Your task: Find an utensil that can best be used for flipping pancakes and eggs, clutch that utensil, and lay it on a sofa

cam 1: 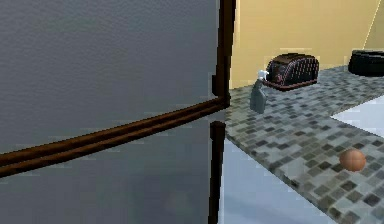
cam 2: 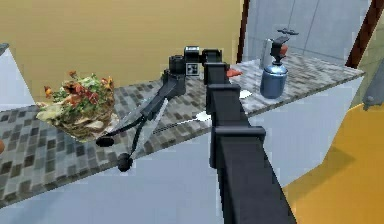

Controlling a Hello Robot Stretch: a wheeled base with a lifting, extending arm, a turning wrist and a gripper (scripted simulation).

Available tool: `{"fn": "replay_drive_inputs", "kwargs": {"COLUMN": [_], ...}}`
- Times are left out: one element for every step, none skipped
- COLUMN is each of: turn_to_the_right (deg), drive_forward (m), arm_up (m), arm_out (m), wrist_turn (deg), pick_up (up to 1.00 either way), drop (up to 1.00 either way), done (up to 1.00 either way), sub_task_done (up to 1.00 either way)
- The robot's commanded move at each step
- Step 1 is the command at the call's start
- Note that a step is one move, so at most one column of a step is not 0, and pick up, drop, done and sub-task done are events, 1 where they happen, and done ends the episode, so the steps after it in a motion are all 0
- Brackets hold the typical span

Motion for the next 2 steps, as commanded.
{"fn": "replay_drive_inputs", "kwargs": {"turn_to_the_right": [0.0, 0.0], "drive_forward": [0.00, 0.00], "arm_up": [0.00, 0.00], "arm_out": [0.00, 0.00], "wrist_turn": [45.0, 45.0], "pick_up": [0.00, 0.00], "drop": [0.00, 0.00], "done": [0.00, 0.00], "sub_task_done": [0.00, 0.00]}}
